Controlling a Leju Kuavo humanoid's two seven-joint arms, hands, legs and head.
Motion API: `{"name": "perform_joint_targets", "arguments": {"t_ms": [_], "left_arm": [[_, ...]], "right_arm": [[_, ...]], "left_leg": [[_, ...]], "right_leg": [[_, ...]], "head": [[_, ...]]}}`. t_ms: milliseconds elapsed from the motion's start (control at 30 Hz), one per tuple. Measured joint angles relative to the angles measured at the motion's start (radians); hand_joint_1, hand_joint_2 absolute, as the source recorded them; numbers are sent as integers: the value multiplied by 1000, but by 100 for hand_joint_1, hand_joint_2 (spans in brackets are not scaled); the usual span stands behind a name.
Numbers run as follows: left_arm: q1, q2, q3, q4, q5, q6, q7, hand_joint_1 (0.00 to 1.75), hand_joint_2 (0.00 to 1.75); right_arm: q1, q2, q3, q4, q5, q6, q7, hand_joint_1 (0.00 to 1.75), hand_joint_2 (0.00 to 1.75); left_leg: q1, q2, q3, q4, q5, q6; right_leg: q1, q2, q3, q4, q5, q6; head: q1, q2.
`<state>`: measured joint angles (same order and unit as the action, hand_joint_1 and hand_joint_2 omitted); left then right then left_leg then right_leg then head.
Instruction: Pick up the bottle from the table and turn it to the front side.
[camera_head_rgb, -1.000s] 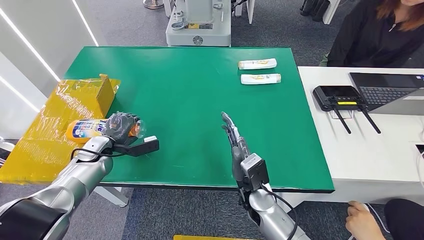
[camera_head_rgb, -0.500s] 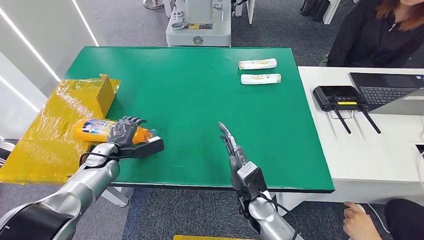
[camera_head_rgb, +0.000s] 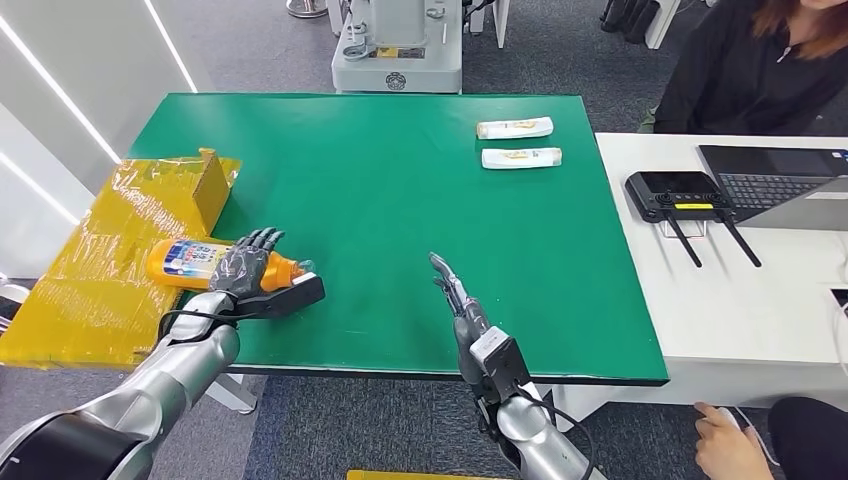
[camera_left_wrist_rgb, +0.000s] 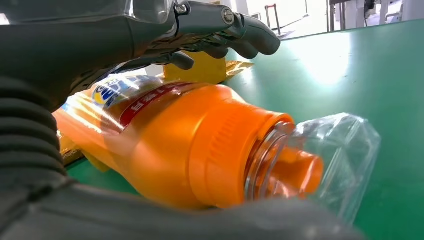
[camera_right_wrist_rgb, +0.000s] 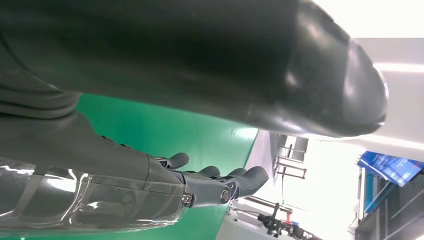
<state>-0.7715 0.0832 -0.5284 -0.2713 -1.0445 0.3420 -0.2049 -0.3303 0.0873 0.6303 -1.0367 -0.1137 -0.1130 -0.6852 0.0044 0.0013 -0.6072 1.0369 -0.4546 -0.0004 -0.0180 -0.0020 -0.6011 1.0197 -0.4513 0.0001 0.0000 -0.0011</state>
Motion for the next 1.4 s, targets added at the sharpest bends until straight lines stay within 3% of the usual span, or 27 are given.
{"name": "perform_joint_targets", "arguments": {"t_ms": [267, 600, 700, 867, 1000, 1100, 1200, 1400], "left_arm": [[-3, -5, 52, 0, 98, -89, -27, 0, 0], [-4, -16, 138, 0, 161, -90, -60, 0, 0], [0, -18, 160, 0, 185, -31, -104, 0, 0], [14, -21, 207, 0, 228, 168, -198, 0, 0], [37, -35, 277, -10, 333, 287, -361, 0, 0], [63, -49, 360, -55, 366, 305, -472, 0, 0], [111, -71, 437, -164, 378, 305, -491, 0, 0], [203, -108, 440, -410, 775, 306, -495, 0, 0]], "right_arm": [[1, -1, 1, 13, -4, 6, -1, 0, 0], [1, -1, 1, 14, -9, 7, -1, 0, 0], [2, -1, 1, 14, -9, 7, -1, 0, 0], [17, -3, 0, 13, -12, 2, 0, 0, 0], [43, -6, 0, 1, -10, -7, 2, 0, 0], [58, -8, 0, -11, -7, -7, 4, 0, 0], [71, -10, 0, -20, -5, -7, 6, 0, 0], [97, -10, 0, -33, 14, -29, 5, 0, 0]], "left_leg": [[0, 0, 1, 0, 0, 0], [0, 0, 1, 0, 0, -1], [0, 0, 1, 0, 0, -1], [0, 0, 1, 0, 0, -1], [0, 0, 1, 0, 0, -1], [0, 0, 1, 0, 0, -1], [0, 1, 1, 0, 0, -1], [0, 0, 1, 0, 0, -1]], "right_leg": [[0, 0, 0, 0, 0, 0], [0, 0, 0, 1, 0, 0], [0, 1, 0, 1, 0, 0], [0, 0, 0, 0, 0, 0], [0, 0, 0, 0, 0, 0], [0, 1, 0, 0, 0, 0], [0, 1, 0, 0, 0, 0], [0, 0, 0, 0, 0, 0]], "head": [[0, 0], [0, 0], [0, 0], [0, 0], [0, 0], [0, 0], [0, 0], [0, 0]]}}
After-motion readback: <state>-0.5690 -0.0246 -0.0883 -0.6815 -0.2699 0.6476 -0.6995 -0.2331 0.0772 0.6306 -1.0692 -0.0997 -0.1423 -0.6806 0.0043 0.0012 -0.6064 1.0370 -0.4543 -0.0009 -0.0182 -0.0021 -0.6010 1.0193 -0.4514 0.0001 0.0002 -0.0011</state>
